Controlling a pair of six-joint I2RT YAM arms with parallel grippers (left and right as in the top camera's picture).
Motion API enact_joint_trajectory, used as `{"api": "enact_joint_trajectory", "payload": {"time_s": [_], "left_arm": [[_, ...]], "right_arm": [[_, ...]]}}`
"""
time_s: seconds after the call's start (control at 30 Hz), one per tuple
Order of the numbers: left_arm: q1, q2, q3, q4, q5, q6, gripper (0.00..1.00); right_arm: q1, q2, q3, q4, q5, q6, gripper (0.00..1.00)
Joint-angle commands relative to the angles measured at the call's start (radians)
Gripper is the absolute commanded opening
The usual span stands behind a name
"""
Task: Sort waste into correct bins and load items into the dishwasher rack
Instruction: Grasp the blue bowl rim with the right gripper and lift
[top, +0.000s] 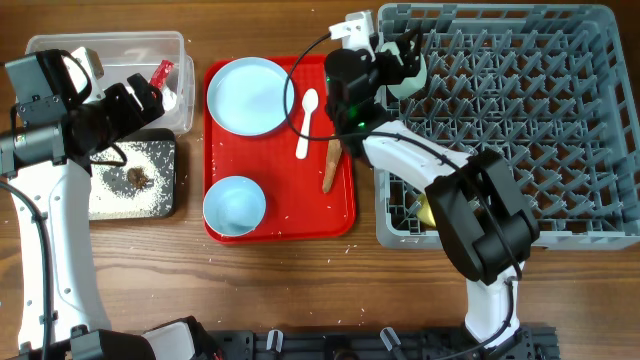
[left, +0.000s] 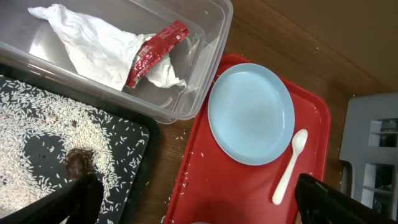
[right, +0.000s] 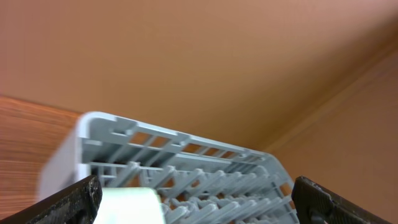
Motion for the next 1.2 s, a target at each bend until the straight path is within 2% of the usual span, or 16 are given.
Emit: {"api": "enact_joint_trajectory", "payload": {"time_s": [0.0, 0.1, 0.17, 0.27, 0.3, 0.33, 0.4, 0.43, 0.5, 0.57, 0.67, 0.77, 0.87, 1.03, 1.17], "left_arm": [[0.006, -0.013, 0.014, 0.002, -0.003, 0.020, 1.00], [0.006, -0.013, 0.014, 0.002, -0.003, 0.020, 1.00], [0.006, -0.013, 0.014, 0.002, -0.003, 0.020, 1.00], [0.006, -0.013, 0.014, 0.002, -0.003, 0.020, 1.00], [0.006, -0.013, 0.014, 0.002, -0.003, 0.020, 1.00], [0.006, -0.013, 0.014, 0.002, -0.003, 0.020, 1.00], [0.006, -0.013, 0.014, 0.002, -0.003, 0.020, 1.00], [0.006, -0.013, 0.014, 0.002, -0.003, 0.020, 1.00], [0.006, -0.013, 0.014, 0.002, -0.003, 0.020, 1.00], [0.006, -0.013, 0.014, 0.002, -0.003, 0.020, 1.00], [0.006, -0.013, 0.014, 0.002, -0.003, 0.020, 1.00], [0.006, -0.013, 0.014, 0.002, -0.003, 0.020, 1.00], [0.006, -0.013, 0.014, 0.002, -0.003, 0.020, 1.00], [0.006, -0.013, 0.014, 0.002, -0.003, 0.020, 1.00], [0.006, -0.013, 0.014, 0.002, -0.003, 0.020, 1.00]], "right_arm": [[0.061, -0.079, 0.004, -0.060, -0.037, 0.145, 1.00], [0.132, -0.110, 0.004, -0.221, -0.196, 0.297, 0.99], [0.177, -0.131, 0.005, -0.385, -0.343, 0.478, 1.00], [0.221, -0.174, 0.005, -0.634, -0.703, 0.769, 1.00], [0.232, -0.196, 0.005, -0.727, -0.940, 0.906, 1.00], [0.233, -0.202, 0.004, -0.774, -1.089, 0.991, 1.00], [0.233, -0.200, -0.006, -0.815, -1.287, 1.167, 1.00], [0.233, -0.200, -0.016, -0.815, -1.339, 1.211, 1.00], [0.244, -0.196, -0.027, -0.855, -1.389, 1.227, 0.98], [0.256, -0.187, -0.027, -0.904, -1.385, 1.227, 0.87], [0.276, -0.153, -0.027, -0.915, -1.385, 1.238, 0.78], [0.295, -0.091, -0.027, -0.915, -1.393, 1.283, 0.62], [0.296, -0.069, -0.027, -0.939, -1.408, 1.313, 0.53], [0.296, -0.058, -0.027, -0.953, -1.391, 1.322, 0.22], [0.295, -0.059, -0.027, -0.959, -1.381, 1.329, 0.07]]}}
